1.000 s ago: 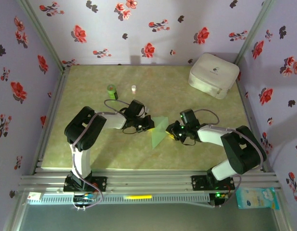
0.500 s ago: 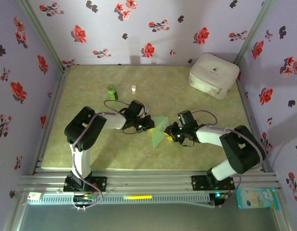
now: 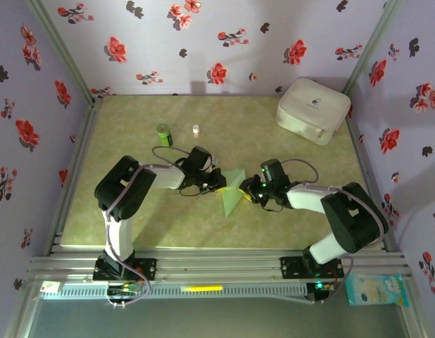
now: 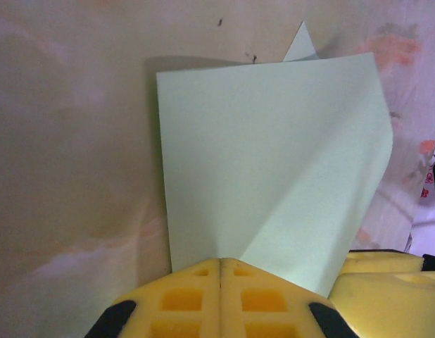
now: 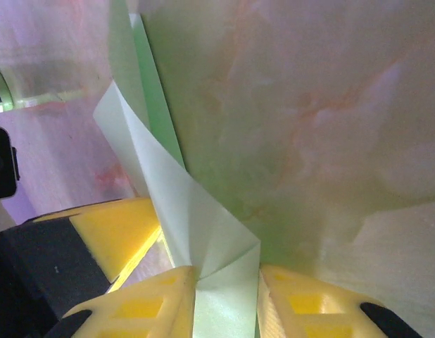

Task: Fold a paper plane with a square sheet of paper (pick it up from the middle)
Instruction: Fold the wing for the fifth time at the center of the table.

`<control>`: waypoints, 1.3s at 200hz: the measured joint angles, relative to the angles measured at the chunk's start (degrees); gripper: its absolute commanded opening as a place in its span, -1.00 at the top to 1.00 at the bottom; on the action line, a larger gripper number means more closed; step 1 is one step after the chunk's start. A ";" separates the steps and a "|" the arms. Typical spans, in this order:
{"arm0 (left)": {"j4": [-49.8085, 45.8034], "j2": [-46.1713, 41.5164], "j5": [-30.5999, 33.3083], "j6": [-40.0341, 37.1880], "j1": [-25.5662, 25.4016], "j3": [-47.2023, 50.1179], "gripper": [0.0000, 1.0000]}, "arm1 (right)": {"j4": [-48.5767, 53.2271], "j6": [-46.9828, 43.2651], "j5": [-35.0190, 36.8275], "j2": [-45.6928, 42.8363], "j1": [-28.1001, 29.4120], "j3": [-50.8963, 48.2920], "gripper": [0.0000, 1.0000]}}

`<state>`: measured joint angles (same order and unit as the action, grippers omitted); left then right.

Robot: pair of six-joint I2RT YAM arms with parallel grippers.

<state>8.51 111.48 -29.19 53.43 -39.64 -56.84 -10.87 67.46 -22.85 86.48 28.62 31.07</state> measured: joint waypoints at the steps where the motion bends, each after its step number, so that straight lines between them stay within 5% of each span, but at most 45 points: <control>1: 0.00 0.00 0.00 0.00 0.00 0.00 1.00 | 0.02 -0.02 0.07 0.00 -0.07 0.00 0.41; 143: 0.00 0.00 0.00 0.00 0.00 0.00 1.00 | -2.19 -7.10 -3.34 2.03 -3.54 2.25 0.43; 221: -0.07 -0.83 -0.04 0.52 0.24 0.37 0.88 | -1.51 -11.32 -4.76 3.28 -4.22 2.91 0.88; 260: -0.48 -6.36 -0.04 1.68 1.09 0.22 0.71 | -1.51 -9.84 -4.15 3.26 -4.15 2.91 0.95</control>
<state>8.03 105.12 -29.23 55.11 -38.54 -56.62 -12.38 57.63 -27.00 89.73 24.47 33.98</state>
